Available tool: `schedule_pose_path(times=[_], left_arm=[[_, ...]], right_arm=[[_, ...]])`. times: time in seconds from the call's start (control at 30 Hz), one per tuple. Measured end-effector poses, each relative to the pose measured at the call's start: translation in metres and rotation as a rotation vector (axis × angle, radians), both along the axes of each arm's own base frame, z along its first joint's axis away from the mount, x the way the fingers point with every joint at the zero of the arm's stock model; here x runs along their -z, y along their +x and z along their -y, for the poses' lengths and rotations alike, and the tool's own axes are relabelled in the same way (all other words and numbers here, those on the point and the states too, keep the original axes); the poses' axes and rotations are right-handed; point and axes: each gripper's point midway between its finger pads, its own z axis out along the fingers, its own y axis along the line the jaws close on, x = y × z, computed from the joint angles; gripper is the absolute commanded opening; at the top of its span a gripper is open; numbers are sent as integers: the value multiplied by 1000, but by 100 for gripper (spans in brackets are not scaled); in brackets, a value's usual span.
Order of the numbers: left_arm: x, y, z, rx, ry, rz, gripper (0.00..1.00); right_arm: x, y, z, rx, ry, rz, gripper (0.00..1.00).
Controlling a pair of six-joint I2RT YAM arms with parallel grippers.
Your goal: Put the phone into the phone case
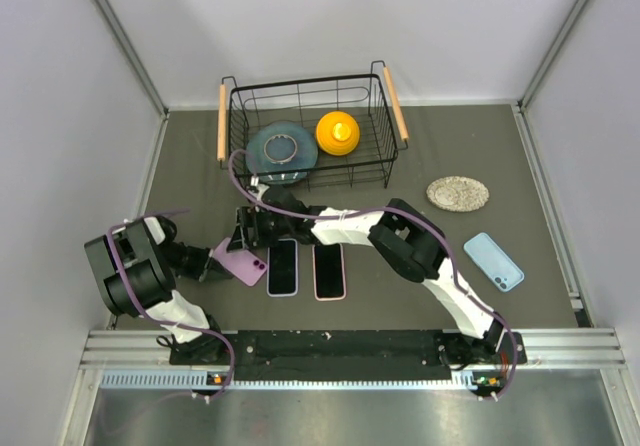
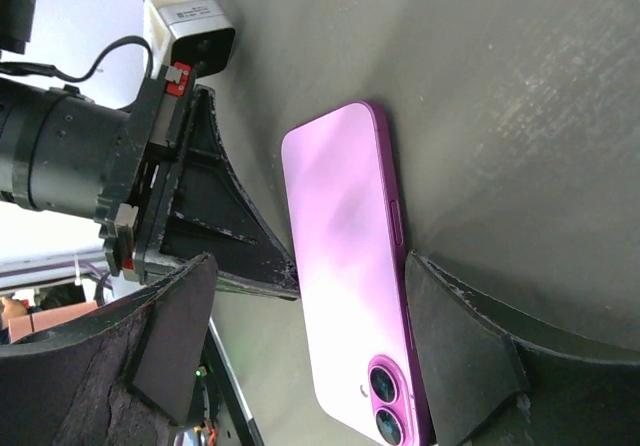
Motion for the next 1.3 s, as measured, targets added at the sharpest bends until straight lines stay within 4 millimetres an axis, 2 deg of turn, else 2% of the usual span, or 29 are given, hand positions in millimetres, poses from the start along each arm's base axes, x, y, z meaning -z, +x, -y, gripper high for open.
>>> schedule_pose_path(times=[0.2,0.7,1.07,1.3], left_arm=[[0,-3,-1,-2,14,-24,0],[0,-14,-6,-13,66,-92,0],[1,-21,-6,-5,73,-128,0],[1,-24,-5,-4,69,-141,0]], right_arm=[[5,-5,6,-9,-24,-5,75],[4,-22,11,-44,6,-54,74],[-18,-24,1,-59,123,-75,73],[-21,-26,0,-70,133,-83,73]])
